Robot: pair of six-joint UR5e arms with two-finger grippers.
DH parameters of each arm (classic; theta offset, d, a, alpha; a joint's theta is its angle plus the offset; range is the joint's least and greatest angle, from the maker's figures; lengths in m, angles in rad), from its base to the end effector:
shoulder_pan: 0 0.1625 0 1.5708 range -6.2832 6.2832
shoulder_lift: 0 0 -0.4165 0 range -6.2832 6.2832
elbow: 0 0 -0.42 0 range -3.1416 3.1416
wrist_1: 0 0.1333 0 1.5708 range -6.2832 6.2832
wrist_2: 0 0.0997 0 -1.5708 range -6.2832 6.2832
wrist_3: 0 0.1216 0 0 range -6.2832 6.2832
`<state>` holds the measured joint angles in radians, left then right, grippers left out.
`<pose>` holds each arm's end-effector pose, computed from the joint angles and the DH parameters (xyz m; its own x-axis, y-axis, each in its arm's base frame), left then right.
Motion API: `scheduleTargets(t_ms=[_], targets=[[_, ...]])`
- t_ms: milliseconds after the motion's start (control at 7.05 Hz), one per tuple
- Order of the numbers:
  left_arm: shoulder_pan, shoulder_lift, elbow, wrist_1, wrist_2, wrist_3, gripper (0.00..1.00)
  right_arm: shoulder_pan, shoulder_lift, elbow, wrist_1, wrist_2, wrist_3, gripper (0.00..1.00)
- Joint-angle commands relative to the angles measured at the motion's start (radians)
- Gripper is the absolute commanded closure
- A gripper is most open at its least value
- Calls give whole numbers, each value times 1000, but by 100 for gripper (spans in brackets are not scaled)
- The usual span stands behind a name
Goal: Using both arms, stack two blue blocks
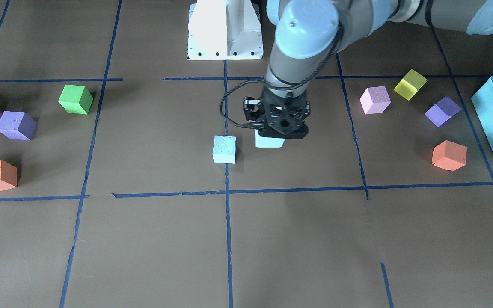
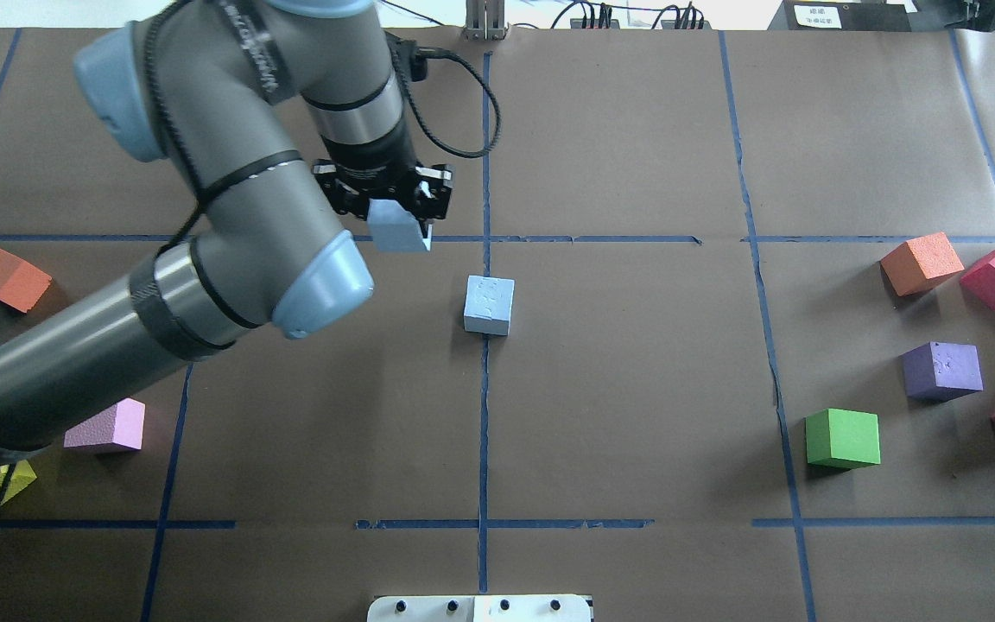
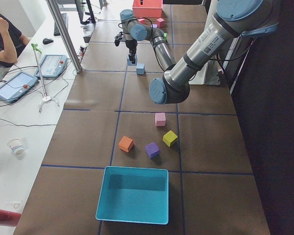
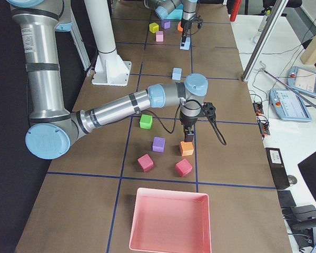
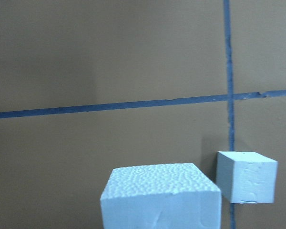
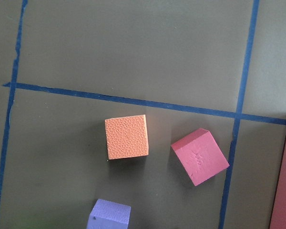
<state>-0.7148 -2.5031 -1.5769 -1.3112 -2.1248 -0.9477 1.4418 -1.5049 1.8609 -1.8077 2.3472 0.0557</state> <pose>0.5023 -0.5277 0.0898 0.6571 0.0869 -0.7488 -0.0929 0.9951 0.0339 -0.0205 -0.5322 0.5060 0.7028 -0.1193 0.7013 0.0887 0.9928 0.0799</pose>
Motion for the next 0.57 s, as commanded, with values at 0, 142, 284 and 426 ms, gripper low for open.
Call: scheduleTargets(t_ms=[0, 142, 284, 426], targets=[[115, -59, 125, -127, 87, -110, 98, 25, -26, -31, 16, 3, -11, 0], [123, -59, 164, -191, 89, -141, 98, 28, -28, -48, 40, 3, -8, 0], [129, -59, 170, -201, 91, -145, 98, 45, -29, -52, 39, 3, -13, 0], [129, -57, 170, -201, 91, -140, 98, 54, -32, -51, 41, 4, -16, 0]])
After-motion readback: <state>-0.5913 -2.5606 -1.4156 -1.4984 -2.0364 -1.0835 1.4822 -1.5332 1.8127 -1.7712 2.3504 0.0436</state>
